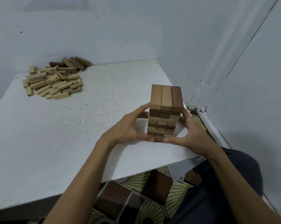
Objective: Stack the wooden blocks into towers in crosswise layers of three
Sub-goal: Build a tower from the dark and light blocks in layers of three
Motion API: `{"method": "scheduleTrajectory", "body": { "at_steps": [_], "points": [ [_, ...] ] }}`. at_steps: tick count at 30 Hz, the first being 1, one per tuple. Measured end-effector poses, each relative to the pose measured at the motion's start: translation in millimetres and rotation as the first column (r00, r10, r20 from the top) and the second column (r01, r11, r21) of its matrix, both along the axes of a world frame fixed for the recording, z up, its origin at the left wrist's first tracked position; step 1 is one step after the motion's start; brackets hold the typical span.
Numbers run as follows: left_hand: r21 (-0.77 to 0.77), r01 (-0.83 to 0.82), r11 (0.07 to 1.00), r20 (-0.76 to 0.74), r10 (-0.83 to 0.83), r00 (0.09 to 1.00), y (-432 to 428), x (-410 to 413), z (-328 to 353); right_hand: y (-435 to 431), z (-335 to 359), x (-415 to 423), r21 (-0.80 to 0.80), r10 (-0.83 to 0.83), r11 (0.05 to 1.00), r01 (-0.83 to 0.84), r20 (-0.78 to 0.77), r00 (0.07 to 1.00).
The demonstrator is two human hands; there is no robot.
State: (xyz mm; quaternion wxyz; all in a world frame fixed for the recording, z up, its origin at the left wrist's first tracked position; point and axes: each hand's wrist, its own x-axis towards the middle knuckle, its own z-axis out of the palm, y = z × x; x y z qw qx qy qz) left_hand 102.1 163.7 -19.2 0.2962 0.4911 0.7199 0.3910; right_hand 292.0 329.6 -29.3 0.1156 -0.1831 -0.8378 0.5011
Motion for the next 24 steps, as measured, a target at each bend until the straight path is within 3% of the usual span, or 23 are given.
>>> {"method": "scheduleTrajectory", "body": {
  "at_steps": [24],
  "points": [
    [-0.022, 0.028, 0.999, -0.22, -0.032, 0.975, 1.7, 2.0, -11.4, -2.7, -5.9, 1.5, 0.192, -0.034, 0.981, 0.007, 0.138, 0.99]
  ]
}}
